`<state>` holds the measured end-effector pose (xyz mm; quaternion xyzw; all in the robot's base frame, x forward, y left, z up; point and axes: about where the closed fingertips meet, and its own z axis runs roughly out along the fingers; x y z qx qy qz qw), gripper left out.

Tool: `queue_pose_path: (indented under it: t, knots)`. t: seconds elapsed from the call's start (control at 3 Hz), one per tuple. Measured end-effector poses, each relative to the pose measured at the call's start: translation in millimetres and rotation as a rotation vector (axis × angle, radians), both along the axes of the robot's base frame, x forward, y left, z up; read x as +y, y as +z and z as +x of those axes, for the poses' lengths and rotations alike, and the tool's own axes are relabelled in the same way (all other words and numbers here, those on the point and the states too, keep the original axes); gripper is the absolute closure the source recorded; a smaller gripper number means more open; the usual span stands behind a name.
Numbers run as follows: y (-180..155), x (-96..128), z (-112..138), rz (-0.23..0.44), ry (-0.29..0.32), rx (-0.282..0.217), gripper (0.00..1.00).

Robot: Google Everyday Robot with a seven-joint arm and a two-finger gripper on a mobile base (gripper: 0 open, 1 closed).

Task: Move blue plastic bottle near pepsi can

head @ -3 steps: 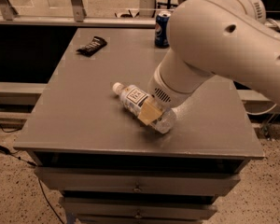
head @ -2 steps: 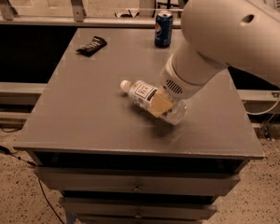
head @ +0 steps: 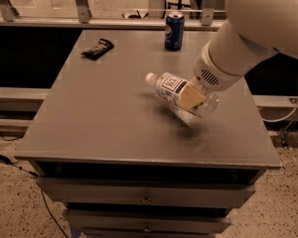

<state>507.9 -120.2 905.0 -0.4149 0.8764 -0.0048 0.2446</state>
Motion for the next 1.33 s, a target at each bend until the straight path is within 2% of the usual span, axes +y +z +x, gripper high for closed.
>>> queue_pose_path:
  t: [0.33,0.67,1.0,1.33]
  knots:
    - [0.6,-27.8,12.3,-0.038,-0.045,-0.03,1.0]
    - [11.3,-105.1,56.8,-0.068,-0.17,-0.096,1.0]
    - [19.8,-160.8,98.3,-0.051,-0.272,-0.124,1.0]
    - [24.2,-201.1,141.0,-0.049,-0.349,-0.15,1.0]
